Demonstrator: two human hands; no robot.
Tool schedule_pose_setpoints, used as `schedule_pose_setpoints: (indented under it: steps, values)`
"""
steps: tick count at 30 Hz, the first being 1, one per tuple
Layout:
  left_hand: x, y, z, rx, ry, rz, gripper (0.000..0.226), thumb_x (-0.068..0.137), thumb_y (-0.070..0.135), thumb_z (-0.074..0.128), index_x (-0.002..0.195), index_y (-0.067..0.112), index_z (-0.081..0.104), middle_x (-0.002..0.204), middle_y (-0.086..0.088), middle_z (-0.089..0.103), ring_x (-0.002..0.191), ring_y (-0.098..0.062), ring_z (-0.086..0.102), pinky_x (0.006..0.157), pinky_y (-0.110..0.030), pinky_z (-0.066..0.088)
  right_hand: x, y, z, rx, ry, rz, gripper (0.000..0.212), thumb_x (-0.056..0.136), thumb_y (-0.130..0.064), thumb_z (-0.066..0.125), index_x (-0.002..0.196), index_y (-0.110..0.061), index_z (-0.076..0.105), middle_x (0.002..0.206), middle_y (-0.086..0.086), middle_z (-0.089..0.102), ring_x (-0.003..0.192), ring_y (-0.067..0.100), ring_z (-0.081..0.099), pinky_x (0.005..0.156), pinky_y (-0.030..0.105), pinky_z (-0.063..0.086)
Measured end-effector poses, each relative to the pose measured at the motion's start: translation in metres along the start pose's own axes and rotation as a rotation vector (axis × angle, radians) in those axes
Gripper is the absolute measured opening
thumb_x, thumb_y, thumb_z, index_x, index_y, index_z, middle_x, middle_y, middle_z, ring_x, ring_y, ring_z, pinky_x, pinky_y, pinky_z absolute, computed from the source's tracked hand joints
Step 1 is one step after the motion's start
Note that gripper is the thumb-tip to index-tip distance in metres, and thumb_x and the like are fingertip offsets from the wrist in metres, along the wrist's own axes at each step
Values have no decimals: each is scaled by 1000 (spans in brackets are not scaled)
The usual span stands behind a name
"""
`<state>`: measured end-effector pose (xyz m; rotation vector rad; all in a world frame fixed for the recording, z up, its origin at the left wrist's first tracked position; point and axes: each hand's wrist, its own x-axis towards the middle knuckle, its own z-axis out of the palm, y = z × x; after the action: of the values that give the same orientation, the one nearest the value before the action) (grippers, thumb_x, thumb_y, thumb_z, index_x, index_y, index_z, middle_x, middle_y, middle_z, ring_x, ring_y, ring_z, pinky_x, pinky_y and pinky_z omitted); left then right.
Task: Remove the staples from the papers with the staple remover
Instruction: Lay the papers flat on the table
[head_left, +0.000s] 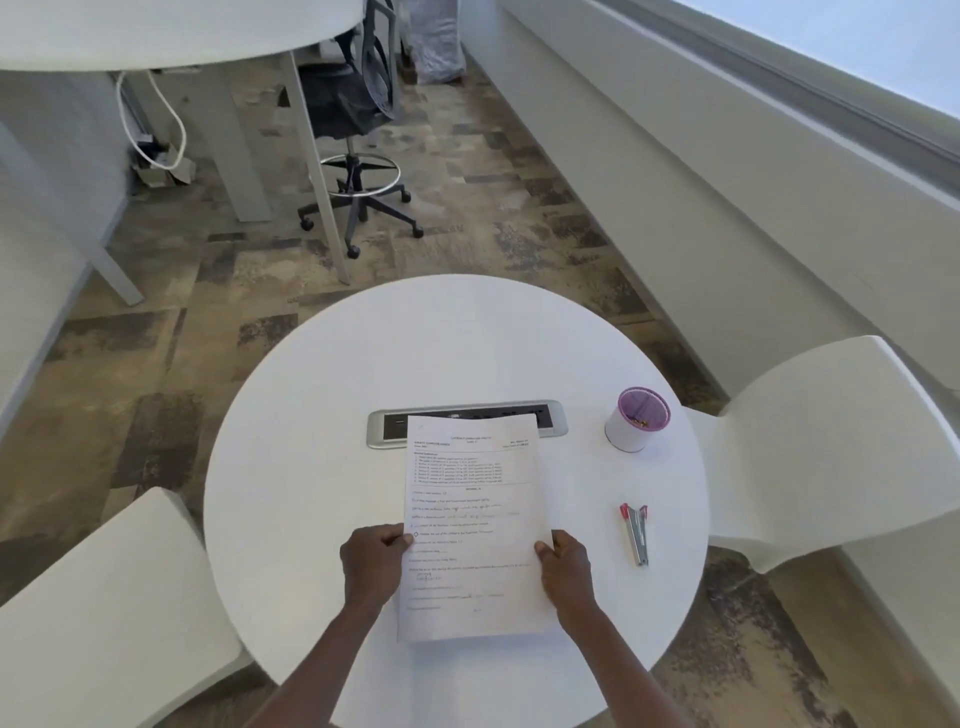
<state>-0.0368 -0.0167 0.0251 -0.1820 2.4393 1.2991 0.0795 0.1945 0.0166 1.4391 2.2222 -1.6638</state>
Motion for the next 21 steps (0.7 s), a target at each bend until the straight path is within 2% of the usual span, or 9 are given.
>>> schedule_pose_setpoints:
  steps: [2,4,7,11,13,15,17,19,21]
  values:
    - [0,-10,8,35,-8,-17,8,84,6,74,83,10,82,68,1,75,64,-19,64,66,-24,44,1,11,4,-40,13,28,16,94,1,51,78,4,49,74,12,45,72,21,40,66,30,32]
    - [-1,-19,14,66,-21,-36,11,85,4,72,83,9,81,68,3,73,75,-25,69,68,-26,46,1,17,8,-90,24,37,22,92,2,50,72,-2,44,68,8,43,68,21,37,62,30,30]
    - [-2,-34,22,121,-60,-62,18,87,-1,65,83,8,80,75,-7,76,82,-31,68,73,-30,47,4,23,12,-156,26,45,32,91,4,51,68,-12,34,62,2,35,62,20,31,55,30,24]
    - [-2,-50,26,126,-65,-100,16,86,-3,64,72,2,68,63,-4,68,70,-30,57,70,-26,39,9,29,15,-232,6,49,40,91,3,51,63,-18,32,61,-4,37,62,18,35,52,25,26]
    - [0,-50,26,129,-58,-92,29,85,-1,66,66,16,51,60,-1,55,65,-24,45,69,-25,36,12,29,16,-226,10,60,39,92,1,53,65,-22,38,65,-7,42,71,21,41,57,25,32]
    - [2,-48,26,137,-35,-75,33,83,2,69,67,17,44,60,0,49,64,-20,40,68,-26,35,17,27,17,-218,14,61,23,92,-2,56,78,-19,49,77,-4,48,80,20,44,71,24,36]
    - [5,-47,26,145,-15,-73,31,82,2,70,65,7,44,56,-6,47,61,-20,38,65,-27,35,22,26,18,-201,18,47,11,92,-2,56,96,-9,63,86,0,55,88,22,51,78,24,38]
    - [7,-47,29,133,-5,-76,19,82,1,71,69,-3,56,55,-13,57,60,-21,44,65,-27,39,25,25,18,-219,21,30,28,92,-3,57,119,-1,64,100,7,63,101,26,57,89,28,42]
    - [9,-46,31,129,-2,-73,14,82,-1,71,71,-4,60,57,-6,59,63,-21,48,64,-25,39,27,24,17,-250,28,20,40,94,-5,58,133,0,57,120,15,63,117,29,56,101,31,41]
